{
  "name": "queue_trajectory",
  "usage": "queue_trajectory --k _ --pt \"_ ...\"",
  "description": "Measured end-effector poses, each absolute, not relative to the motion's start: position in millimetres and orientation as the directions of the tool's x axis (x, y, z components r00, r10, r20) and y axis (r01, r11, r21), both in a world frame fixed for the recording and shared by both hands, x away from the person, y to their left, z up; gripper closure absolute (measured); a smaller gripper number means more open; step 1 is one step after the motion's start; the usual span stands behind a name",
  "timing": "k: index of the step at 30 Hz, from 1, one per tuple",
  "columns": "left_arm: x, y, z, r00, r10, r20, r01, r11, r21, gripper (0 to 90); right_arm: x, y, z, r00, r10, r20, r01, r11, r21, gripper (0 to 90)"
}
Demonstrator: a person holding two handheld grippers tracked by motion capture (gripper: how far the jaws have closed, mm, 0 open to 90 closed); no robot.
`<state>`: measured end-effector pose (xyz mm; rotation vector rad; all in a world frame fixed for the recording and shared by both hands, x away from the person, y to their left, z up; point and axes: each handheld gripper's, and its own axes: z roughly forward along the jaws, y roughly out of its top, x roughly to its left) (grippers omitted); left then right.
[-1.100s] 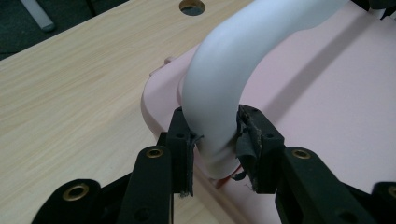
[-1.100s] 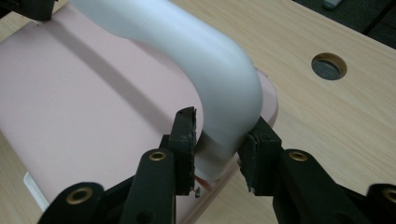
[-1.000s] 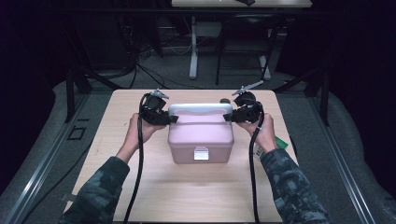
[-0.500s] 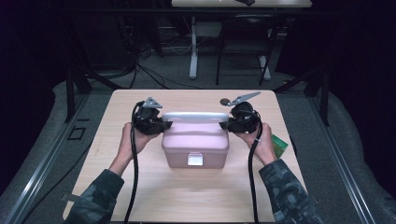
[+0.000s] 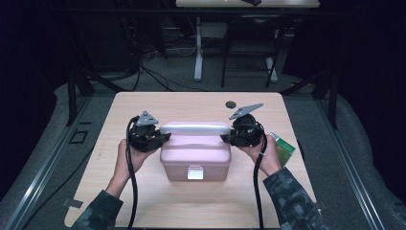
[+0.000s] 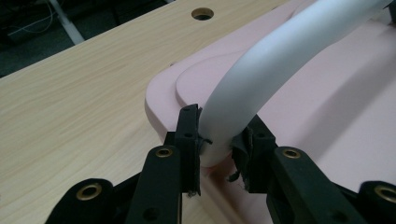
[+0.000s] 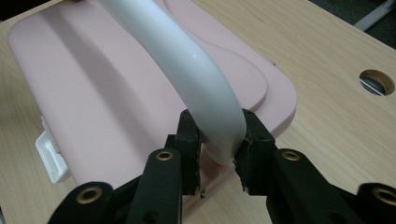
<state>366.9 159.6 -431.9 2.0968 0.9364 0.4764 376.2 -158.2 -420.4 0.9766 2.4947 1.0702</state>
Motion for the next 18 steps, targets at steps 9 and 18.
queue_trajectory --k 9,18 --pt "360.2 163.9 -431.3 0.672 0.741 0.007 0.467 -0.432 0.772 73.0 369.7 -157.1 -422.0 -0.747 0.664 0.028 0.474 0.503 0.723 72.9" --pt "360.8 171.3 -428.2 0.669 0.743 -0.003 0.488 -0.437 0.756 57.4 366.7 -154.8 -421.5 -0.748 0.663 0.027 0.477 0.509 0.717 73.3"
